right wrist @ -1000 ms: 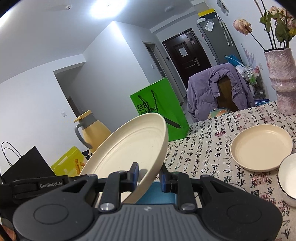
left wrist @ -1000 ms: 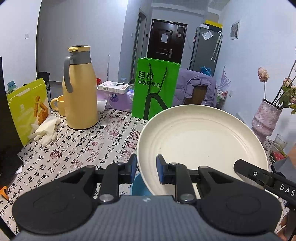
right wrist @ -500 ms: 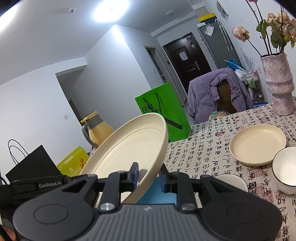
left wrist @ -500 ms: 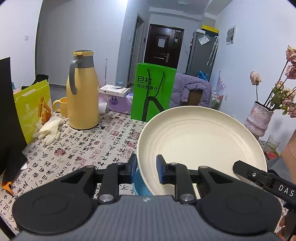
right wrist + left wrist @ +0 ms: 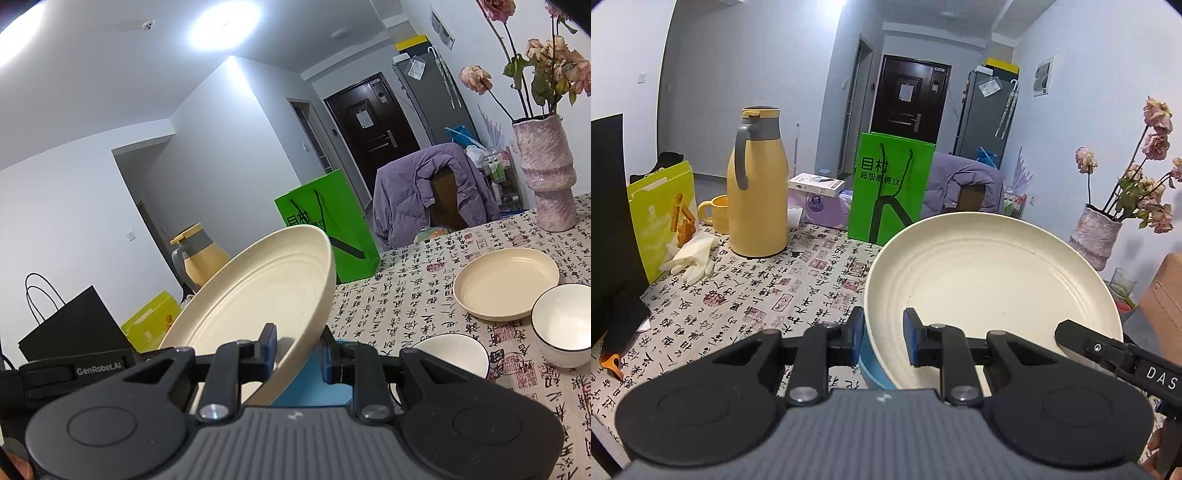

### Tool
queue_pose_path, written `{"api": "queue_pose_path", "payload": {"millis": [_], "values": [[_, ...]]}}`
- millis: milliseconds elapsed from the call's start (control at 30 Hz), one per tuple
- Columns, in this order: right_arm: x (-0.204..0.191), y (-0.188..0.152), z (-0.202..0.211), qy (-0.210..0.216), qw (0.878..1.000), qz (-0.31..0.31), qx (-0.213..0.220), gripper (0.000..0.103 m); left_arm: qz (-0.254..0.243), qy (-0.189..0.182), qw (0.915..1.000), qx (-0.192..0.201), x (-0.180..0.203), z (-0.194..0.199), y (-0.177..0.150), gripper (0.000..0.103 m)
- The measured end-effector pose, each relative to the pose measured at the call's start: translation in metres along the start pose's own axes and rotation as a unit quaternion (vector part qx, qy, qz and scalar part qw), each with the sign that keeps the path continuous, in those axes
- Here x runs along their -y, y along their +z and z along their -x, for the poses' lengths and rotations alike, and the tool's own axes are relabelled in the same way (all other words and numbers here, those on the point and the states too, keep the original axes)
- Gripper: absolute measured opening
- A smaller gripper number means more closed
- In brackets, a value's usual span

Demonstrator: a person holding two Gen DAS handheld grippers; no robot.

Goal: Organize plates and bowls
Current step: 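Carry the held cream plate toward the blue bowl and white bowls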

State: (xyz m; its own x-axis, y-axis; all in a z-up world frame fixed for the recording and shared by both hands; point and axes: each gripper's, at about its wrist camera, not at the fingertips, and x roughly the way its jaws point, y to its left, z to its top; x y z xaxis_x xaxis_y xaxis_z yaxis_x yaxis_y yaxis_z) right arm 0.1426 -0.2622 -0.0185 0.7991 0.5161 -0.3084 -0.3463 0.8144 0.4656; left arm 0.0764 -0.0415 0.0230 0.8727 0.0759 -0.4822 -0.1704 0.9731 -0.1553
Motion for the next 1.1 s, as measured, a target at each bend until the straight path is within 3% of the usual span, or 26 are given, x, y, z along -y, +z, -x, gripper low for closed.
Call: {"api": "queue_pose_path", "payload": {"millis": [1100], "values": [[0.008, -0.03, 0.039, -0.013, 1.0, -0.018, 0.004, 0.023, -0.011, -0.029, 0.9995, -0.005, 0.003, 0.026, -0.034, 0.023]]}}
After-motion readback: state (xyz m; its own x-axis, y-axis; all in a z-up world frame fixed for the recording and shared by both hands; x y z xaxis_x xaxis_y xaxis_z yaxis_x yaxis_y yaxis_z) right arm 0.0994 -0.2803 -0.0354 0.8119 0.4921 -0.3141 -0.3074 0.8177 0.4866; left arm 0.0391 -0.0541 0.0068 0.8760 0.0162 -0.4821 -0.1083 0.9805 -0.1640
